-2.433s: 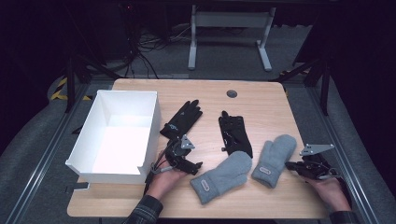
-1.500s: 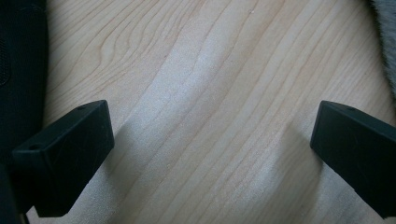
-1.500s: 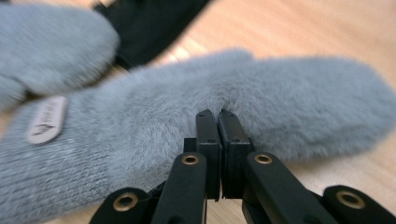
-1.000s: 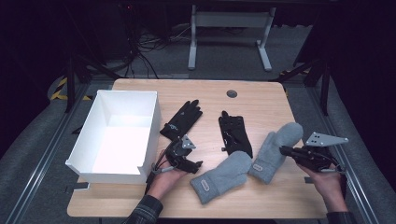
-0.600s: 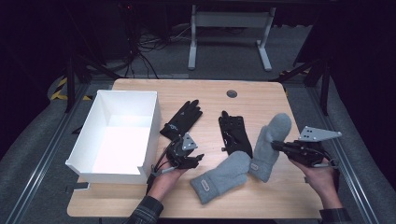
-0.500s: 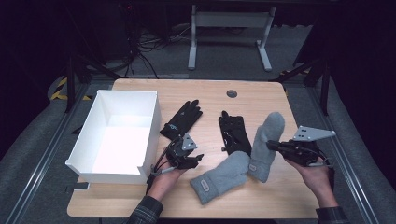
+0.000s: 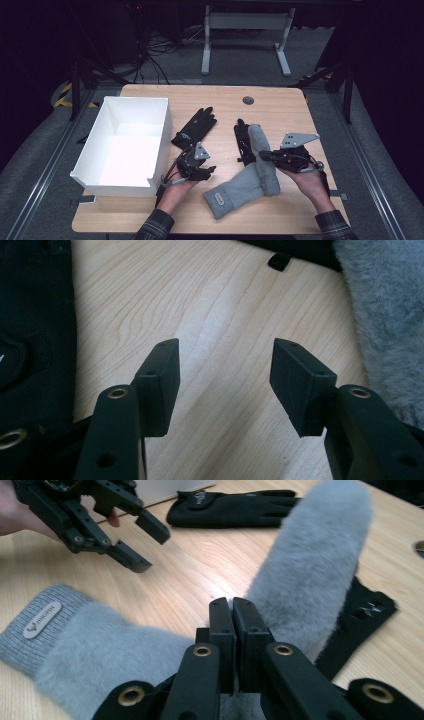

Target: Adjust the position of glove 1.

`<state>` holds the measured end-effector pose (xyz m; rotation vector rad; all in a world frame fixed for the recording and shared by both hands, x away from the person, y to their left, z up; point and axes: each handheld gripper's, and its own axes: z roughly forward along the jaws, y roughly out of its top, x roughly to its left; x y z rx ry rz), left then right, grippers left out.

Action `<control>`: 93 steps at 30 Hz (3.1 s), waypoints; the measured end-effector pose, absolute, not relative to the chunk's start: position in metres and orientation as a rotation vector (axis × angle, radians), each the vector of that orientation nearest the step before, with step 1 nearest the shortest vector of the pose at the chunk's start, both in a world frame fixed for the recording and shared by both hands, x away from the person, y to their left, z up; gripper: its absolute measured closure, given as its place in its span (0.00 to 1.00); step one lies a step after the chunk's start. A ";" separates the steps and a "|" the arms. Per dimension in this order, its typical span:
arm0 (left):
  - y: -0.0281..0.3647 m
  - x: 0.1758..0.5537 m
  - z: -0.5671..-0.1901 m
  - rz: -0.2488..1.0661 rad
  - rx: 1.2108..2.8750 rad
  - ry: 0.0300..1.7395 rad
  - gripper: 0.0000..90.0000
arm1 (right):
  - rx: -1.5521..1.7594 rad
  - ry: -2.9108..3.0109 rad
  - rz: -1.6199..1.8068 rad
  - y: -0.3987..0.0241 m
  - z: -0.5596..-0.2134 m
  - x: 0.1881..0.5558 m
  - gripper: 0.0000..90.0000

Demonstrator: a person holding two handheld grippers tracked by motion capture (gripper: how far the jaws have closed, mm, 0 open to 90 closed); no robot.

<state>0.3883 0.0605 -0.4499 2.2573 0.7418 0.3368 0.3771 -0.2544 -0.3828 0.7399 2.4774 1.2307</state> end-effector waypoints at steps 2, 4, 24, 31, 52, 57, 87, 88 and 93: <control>0.060 0.389 -0.450 0.334 2.260 0.742 0.52 | 0.726 2.501 1.240 -0.245 -0.387 0.379 0.96; 0.060 0.389 -0.450 0.332 2.264 0.743 0.52 | 0.718 2.509 1.248 -0.241 -0.388 0.380 0.94; 0.045 0.389 -0.433 0.182 2.239 0.693 0.96 | 0.819 2.556 1.200 -0.294 -0.405 0.367 1.00; 0.018 0.395 -0.439 0.137 2.294 0.659 1.00 | 0.864 2.604 1.150 -0.300 -0.424 0.377 1.00; -0.012 0.401 -0.431 0.076 2.241 0.626 1.00 | 0.790 2.697 1.325 -0.277 -0.422 0.381 1.00; -0.015 0.399 -0.421 0.023 2.185 0.600 1.00 | 0.769 2.696 1.403 -0.271 -0.417 0.378 1.00; -0.022 0.382 -0.415 -0.016 2.209 0.522 0.96 | 0.786 2.698 1.248 -0.274 -0.425 0.381 1.00; -0.019 0.381 -0.411 -0.019 2.196 0.521 0.96 | 0.773 2.686 1.265 -0.275 -0.420 0.379 1.00; -0.006 0.381 -0.395 -0.007 2.170 0.504 0.96 | 0.710 2.682 1.330 -0.270 -0.404 0.368 1.00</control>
